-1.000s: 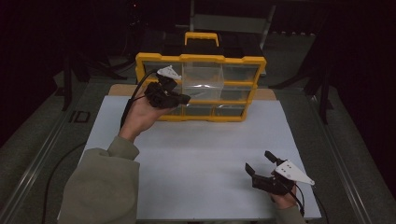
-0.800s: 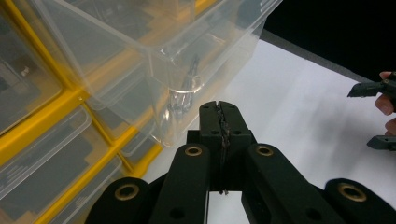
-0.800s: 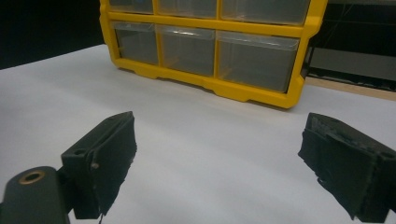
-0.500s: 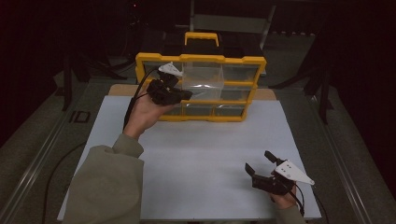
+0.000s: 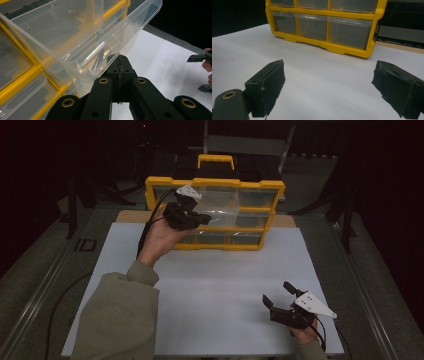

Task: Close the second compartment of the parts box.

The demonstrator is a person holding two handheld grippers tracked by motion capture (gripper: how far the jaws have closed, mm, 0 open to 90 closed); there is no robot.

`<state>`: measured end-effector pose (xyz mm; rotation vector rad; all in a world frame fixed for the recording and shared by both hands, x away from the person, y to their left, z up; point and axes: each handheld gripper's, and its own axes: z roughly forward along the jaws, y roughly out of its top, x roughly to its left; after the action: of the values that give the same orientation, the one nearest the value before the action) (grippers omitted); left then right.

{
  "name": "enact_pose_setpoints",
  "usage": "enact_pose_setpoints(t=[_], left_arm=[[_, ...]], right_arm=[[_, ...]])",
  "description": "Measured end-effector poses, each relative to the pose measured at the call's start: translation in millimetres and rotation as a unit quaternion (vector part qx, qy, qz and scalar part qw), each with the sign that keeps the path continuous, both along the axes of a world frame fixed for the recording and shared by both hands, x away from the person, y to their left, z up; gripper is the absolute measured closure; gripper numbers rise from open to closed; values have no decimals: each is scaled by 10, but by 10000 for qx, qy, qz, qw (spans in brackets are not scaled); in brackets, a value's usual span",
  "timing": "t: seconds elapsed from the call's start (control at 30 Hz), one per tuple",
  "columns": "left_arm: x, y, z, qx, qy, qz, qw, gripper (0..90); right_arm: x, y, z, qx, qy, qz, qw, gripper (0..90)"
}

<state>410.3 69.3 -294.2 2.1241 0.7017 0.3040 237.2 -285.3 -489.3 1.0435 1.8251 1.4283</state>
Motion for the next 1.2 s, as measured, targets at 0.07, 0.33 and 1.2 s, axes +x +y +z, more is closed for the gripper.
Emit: enact_pose_setpoints(t=[0.07, 0.33, 1.2], left_arm=[[7, -5, -2, -17, 9, 6, 10000, 900], [26, -26, -7, -23, -5, 41, 10000, 900], [104, -65, -9, -106, -86, 284, 9995, 900]], right_arm=[[-1, 1, 1, 1, 2, -1, 10000, 103], [-2, 2, 1, -6, -4, -4, 10000, 102], [-1, 0, 1, -4, 0, 0, 10000, 103]])
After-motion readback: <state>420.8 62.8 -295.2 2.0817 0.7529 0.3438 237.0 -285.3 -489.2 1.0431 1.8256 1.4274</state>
